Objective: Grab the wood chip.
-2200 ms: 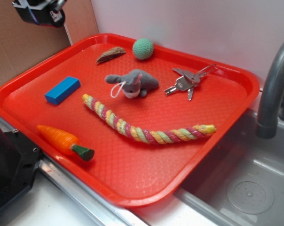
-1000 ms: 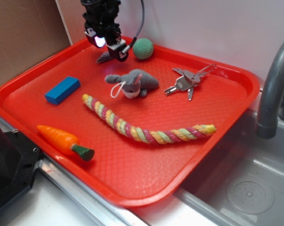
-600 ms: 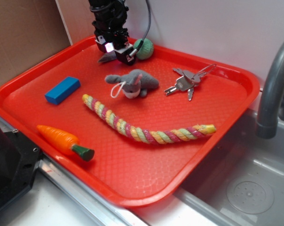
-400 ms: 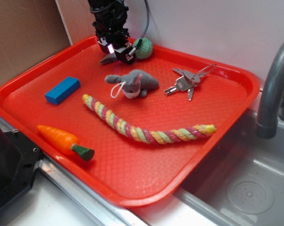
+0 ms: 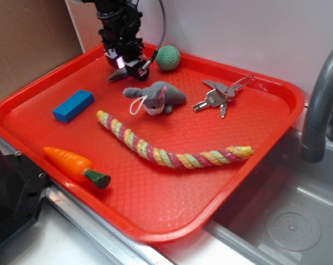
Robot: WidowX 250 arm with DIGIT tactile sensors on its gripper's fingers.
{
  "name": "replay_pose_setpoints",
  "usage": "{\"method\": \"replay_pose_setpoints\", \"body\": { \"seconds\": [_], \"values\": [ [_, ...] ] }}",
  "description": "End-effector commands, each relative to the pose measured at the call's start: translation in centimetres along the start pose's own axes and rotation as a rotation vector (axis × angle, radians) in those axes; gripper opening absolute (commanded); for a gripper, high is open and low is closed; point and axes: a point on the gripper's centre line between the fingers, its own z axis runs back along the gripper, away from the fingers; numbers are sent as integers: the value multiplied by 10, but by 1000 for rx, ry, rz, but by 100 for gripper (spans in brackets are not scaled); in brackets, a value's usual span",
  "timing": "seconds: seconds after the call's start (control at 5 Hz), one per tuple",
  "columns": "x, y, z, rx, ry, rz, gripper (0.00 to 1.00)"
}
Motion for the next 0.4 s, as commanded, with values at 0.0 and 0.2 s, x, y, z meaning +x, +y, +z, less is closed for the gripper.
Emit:
{"method": "replay_pose_setpoints", "body": {
  "seconds": [0.0,0.2],
  "values": [
    [-41,-47,120,-30,-79,115,0],
    [-60,-57,164,-94,-113,129,0]
  ]
}}
